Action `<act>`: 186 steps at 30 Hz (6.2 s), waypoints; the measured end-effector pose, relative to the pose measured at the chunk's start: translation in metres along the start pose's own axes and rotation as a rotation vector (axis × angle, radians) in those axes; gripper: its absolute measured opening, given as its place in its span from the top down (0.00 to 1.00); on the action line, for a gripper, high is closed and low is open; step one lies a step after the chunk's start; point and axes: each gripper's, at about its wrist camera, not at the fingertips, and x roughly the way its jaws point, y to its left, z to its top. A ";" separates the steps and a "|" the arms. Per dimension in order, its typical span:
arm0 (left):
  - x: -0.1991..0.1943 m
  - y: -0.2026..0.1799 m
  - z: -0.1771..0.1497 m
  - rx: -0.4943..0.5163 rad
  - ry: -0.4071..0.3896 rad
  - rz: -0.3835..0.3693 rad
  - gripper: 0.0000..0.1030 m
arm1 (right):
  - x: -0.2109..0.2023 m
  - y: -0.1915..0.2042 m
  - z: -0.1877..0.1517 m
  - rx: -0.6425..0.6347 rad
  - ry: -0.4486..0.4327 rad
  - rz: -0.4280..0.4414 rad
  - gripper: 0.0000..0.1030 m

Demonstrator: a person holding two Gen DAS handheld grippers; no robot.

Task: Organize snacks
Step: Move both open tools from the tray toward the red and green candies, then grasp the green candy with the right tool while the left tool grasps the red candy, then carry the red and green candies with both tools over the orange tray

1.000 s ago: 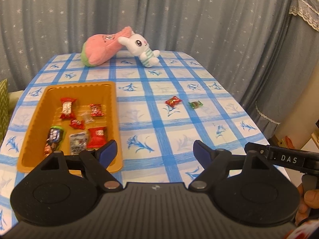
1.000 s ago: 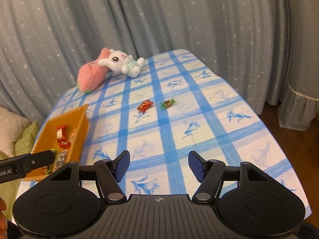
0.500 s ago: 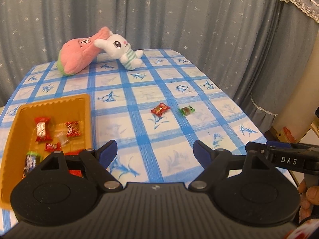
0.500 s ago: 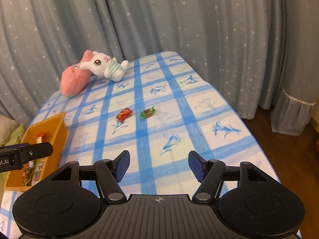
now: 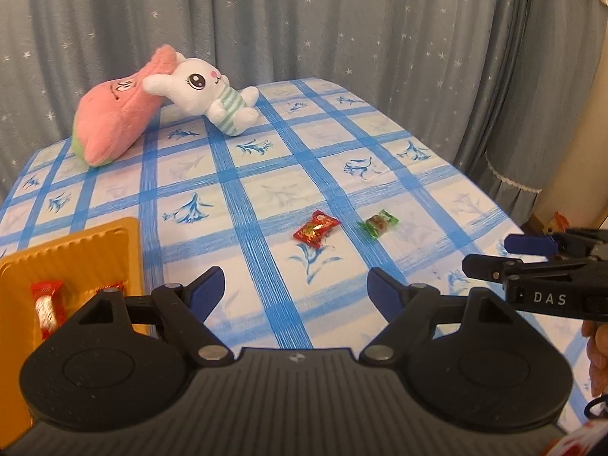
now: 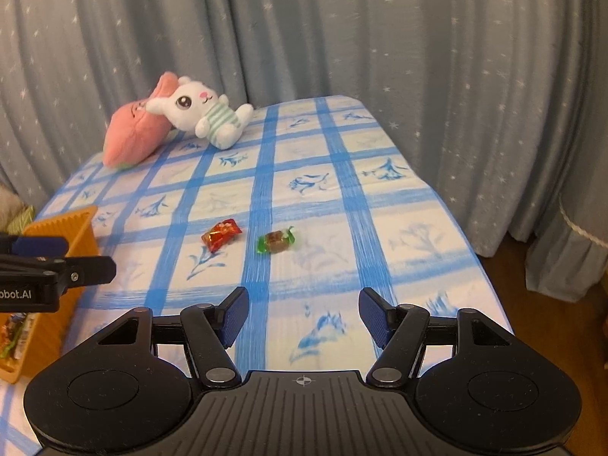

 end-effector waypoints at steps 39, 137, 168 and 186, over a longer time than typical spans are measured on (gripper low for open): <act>0.103 0.016 0.036 0.072 0.054 -0.043 0.24 | 0.148 0.010 0.031 -0.307 -0.004 0.138 0.80; -0.201 0.019 -0.146 -0.253 -0.017 0.063 0.82 | -0.134 0.139 -0.094 -0.139 0.015 0.164 0.80; -0.207 0.117 -0.136 -0.349 -0.045 0.163 0.82 | -0.090 0.232 -0.070 -0.267 0.027 0.291 0.80; -0.170 0.171 -0.110 -0.341 -0.029 0.178 0.82 | -0.036 0.272 -0.032 -0.292 0.026 0.327 0.80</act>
